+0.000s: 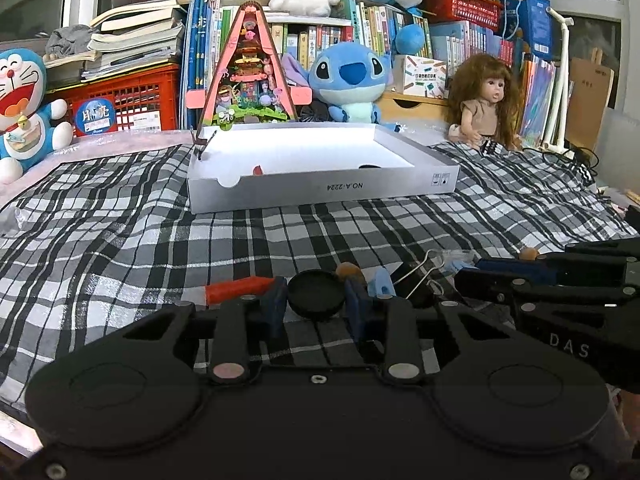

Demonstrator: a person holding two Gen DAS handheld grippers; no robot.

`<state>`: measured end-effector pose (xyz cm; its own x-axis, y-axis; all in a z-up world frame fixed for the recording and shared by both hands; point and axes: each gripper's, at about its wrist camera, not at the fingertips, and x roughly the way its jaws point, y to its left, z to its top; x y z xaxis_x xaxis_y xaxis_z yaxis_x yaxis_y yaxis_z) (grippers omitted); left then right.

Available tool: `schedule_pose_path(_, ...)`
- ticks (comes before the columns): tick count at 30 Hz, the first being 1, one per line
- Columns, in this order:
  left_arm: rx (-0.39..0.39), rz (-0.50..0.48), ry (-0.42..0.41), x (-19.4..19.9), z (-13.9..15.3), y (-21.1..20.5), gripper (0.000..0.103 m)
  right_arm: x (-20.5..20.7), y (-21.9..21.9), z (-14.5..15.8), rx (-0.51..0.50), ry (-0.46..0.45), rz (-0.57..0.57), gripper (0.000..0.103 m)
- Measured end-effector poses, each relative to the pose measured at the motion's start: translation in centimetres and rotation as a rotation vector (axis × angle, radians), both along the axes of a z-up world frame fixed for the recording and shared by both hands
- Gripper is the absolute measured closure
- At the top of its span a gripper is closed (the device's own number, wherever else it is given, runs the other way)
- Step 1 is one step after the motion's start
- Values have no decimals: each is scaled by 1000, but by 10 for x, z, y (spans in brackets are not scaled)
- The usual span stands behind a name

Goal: Organize rigid objects
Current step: 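Grasp a black round cap with the left gripper while the right gripper grasps a blue piece, then carry the black cap and the blue piece over the white box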

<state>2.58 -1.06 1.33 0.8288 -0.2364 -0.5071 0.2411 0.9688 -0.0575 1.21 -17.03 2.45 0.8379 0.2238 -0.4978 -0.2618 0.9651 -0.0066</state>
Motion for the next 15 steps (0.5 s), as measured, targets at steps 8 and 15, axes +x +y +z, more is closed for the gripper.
schedule_pose_path(8, -14, 7, -11, 4, 13, 3, 73, 6, -5, 9, 28, -3, -27, 83)
schedule_pose_path(15, -29, 19, -8, 13, 19, 6, 74, 19, -12, 17, 77, 16, -64, 83)
